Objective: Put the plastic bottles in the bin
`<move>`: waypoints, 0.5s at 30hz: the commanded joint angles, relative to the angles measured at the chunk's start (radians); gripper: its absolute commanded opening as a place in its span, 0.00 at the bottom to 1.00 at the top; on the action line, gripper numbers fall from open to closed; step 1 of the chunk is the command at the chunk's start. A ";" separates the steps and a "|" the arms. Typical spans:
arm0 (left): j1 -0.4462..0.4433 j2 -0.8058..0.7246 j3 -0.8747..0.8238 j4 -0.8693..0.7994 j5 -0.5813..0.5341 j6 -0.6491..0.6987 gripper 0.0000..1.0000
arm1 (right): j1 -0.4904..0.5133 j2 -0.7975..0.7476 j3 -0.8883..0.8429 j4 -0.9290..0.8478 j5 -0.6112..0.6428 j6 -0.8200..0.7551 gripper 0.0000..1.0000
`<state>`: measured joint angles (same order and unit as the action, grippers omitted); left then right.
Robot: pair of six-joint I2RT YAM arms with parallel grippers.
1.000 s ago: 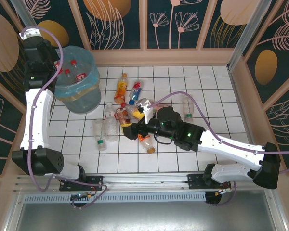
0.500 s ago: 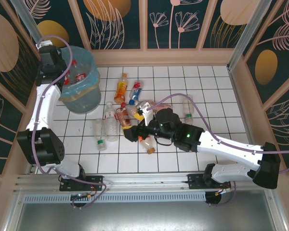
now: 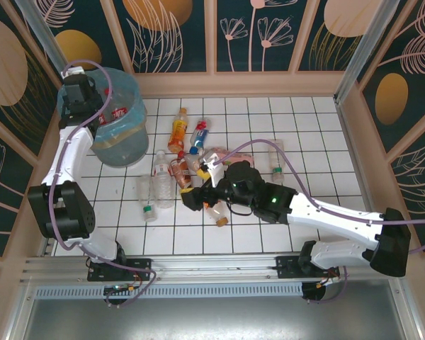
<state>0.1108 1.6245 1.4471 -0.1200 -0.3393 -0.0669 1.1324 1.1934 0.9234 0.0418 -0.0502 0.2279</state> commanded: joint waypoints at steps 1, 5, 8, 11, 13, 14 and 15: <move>0.007 0.030 -0.013 0.008 0.017 0.020 0.02 | 0.009 0.019 0.010 -0.005 -0.003 -0.029 0.91; 0.008 0.039 -0.048 0.043 0.029 -0.009 0.00 | 0.009 0.036 0.014 0.001 0.002 -0.030 0.91; 0.007 0.043 -0.086 0.062 0.035 -0.029 0.00 | 0.009 0.049 0.012 0.016 -0.003 -0.026 0.91; 0.007 0.032 -0.114 0.078 -0.047 -0.035 0.00 | 0.012 0.064 0.024 0.007 -0.007 -0.024 0.91; 0.007 0.022 -0.122 0.085 -0.102 -0.040 0.00 | 0.013 0.069 0.029 0.005 -0.005 -0.027 0.91; 0.007 0.020 -0.123 0.088 -0.116 -0.045 0.00 | 0.016 0.072 0.027 0.006 -0.006 -0.027 0.91; 0.007 0.022 -0.121 0.084 -0.119 -0.049 0.00 | 0.015 0.074 0.026 0.008 -0.004 -0.030 0.91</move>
<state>0.1131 1.6379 1.3392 -0.0246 -0.3973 -0.0940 1.1374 1.2617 0.9245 0.0414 -0.0532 0.2146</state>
